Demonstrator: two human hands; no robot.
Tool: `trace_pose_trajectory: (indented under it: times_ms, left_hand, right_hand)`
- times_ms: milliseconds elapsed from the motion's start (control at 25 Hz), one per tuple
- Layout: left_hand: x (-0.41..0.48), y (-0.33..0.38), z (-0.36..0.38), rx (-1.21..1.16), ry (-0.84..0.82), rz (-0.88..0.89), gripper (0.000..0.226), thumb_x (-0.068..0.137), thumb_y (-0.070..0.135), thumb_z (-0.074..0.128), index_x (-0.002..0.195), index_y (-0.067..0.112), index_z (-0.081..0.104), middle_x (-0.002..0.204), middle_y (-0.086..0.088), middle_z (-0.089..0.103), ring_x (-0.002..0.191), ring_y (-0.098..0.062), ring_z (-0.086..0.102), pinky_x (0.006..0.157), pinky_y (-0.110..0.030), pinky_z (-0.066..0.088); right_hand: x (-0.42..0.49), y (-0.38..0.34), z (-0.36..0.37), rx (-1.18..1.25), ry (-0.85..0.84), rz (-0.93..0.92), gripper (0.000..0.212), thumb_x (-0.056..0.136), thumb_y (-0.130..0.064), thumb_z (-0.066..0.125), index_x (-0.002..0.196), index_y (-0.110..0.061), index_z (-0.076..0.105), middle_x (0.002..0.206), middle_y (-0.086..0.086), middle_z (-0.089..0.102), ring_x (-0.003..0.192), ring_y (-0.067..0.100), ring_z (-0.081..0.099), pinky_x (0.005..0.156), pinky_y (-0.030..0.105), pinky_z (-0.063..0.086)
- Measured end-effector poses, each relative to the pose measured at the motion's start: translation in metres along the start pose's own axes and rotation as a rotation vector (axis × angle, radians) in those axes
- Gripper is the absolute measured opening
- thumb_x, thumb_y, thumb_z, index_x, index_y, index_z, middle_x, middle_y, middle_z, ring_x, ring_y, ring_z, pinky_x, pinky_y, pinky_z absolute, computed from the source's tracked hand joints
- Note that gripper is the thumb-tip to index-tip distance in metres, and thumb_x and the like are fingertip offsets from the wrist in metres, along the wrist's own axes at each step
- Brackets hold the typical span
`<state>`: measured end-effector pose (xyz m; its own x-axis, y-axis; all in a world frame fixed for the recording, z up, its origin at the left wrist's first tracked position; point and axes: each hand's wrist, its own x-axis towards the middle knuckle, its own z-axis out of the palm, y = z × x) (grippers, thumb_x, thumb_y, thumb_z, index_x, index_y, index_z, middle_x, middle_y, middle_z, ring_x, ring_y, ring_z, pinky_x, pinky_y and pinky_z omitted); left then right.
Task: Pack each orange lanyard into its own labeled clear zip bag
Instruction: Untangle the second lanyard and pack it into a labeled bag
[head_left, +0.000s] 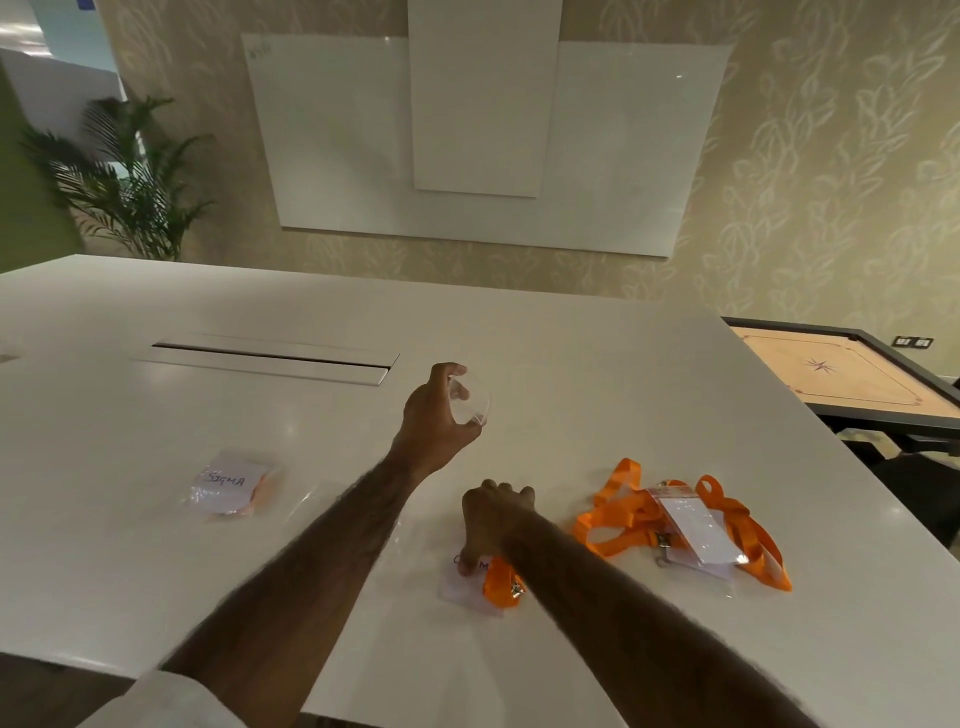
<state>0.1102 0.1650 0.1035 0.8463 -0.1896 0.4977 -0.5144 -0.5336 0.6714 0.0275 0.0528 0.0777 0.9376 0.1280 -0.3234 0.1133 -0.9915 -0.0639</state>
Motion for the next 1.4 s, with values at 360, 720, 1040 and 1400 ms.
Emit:
trace_pose_trajectory:
  times_ms: [360, 720, 1040, 1400]
  left_hand:
    - [0.003, -0.004, -0.001, 0.018, -0.028, 0.001, 0.071, 0.076, 0.026, 0.084, 0.132, 0.02, 0.041, 0.105, 0.006, 0.063, 0.108, -0.016, 0.059, 0.105, -0.048, 0.045]
    - [0.007, -0.006, 0.002, 0.036, -0.042, 0.007, 0.073, 0.075, 0.028, 0.084, 0.133, 0.022, 0.041, 0.106, 0.006, 0.063, 0.106, -0.014, 0.059, 0.104, -0.048, 0.046]
    - [0.011, -0.007, 0.004, 0.05, -0.036, 0.009, 0.074, 0.074, 0.029, 0.085, 0.132, 0.024, 0.04, 0.104, 0.009, 0.062, 0.104, -0.011, 0.058, 0.103, -0.048, 0.047]
    - [0.012, -0.017, -0.003, 0.045, -0.014, -0.008, 0.072, 0.075, 0.023, 0.084, 0.134, 0.019, 0.043, 0.105, 0.004, 0.064, 0.106, -0.017, 0.06, 0.101, -0.049, 0.047]
  right_hand:
    - [0.017, 0.006, 0.003, 0.11, -0.02, 0.013, 0.069, 0.06, -0.04, 0.091, 0.112, -0.012, 0.056, 0.107, 0.01, 0.056, 0.105, 0.029, 0.053, 0.095, 0.048, 0.041]
    - [0.025, 0.019, -0.002, 0.479, 0.067, -0.08, 0.035, 0.076, -0.019, 0.082, 0.107, -0.014, 0.067, 0.11, 0.002, 0.064, 0.102, 0.022, 0.059, 0.092, 0.046, 0.056]
    - [0.032, 0.026, -0.008, 0.428, 0.114, -0.108, 0.027, 0.085, 0.008, 0.064, 0.104, -0.01, 0.071, 0.115, 0.004, 0.063, 0.097, 0.017, 0.058, 0.073, 0.024, 0.054]
    - [0.023, 0.037, -0.034, 0.759, 0.298, -0.125, 0.041, 0.075, 0.017, 0.046, 0.094, -0.005, 0.075, 0.087, -0.001, 0.064, 0.07, 0.008, 0.054, 0.054, 0.015, 0.042]
